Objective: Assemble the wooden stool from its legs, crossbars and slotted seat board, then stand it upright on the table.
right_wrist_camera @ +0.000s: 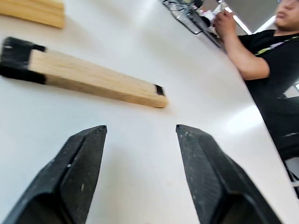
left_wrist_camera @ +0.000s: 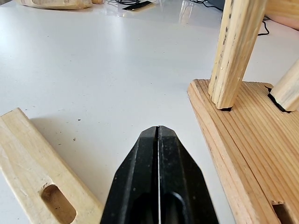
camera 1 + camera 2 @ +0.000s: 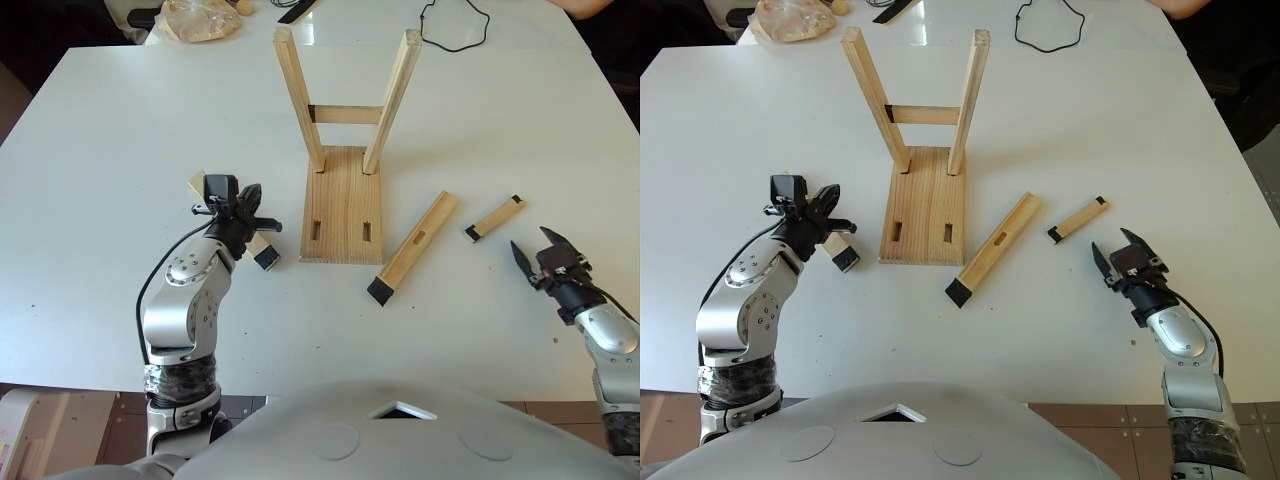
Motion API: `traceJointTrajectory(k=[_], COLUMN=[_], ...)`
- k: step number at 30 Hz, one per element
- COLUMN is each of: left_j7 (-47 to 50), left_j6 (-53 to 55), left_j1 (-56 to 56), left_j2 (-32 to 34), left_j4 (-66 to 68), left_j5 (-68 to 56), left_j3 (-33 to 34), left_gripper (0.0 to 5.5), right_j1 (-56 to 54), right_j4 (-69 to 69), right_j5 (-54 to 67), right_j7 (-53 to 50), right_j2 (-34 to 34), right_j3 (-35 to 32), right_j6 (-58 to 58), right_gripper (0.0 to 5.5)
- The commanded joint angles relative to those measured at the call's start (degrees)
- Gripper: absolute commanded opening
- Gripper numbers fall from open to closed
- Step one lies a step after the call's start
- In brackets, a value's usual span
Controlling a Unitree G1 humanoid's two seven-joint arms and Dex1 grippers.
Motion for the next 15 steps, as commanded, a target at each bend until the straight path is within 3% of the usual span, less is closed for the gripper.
traceJointTrajectory(k=[1,6,15], left_j7=[0.3,0.0,0.2], left_j6=[0.1,0.0,-1.0], left_j1=[0.1,-0.6,-0.7], left_j2=[0.1,0.1,-0.3], left_j4=[-0.3,0.5,1.8], left_j5=[-0.1,0.0,0.2], left_j3=[-0.4,-0.8,-1.2], left_gripper=[0.00,0.00,0.00], right_j1=[-1.9,-2.0,-6.3], right_j4=[-7.5,-16.3,-18.3], right_j5=[1.8,0.1,-4.2], right_j7=[-0.1,3.2,3.4], right_j2=[2.3,3.6,4.5], right_j3=[1.5,9.0,14.6], right_j6=[3.0,10.3,17.9], right_gripper=[2.73,2.73,2.73])
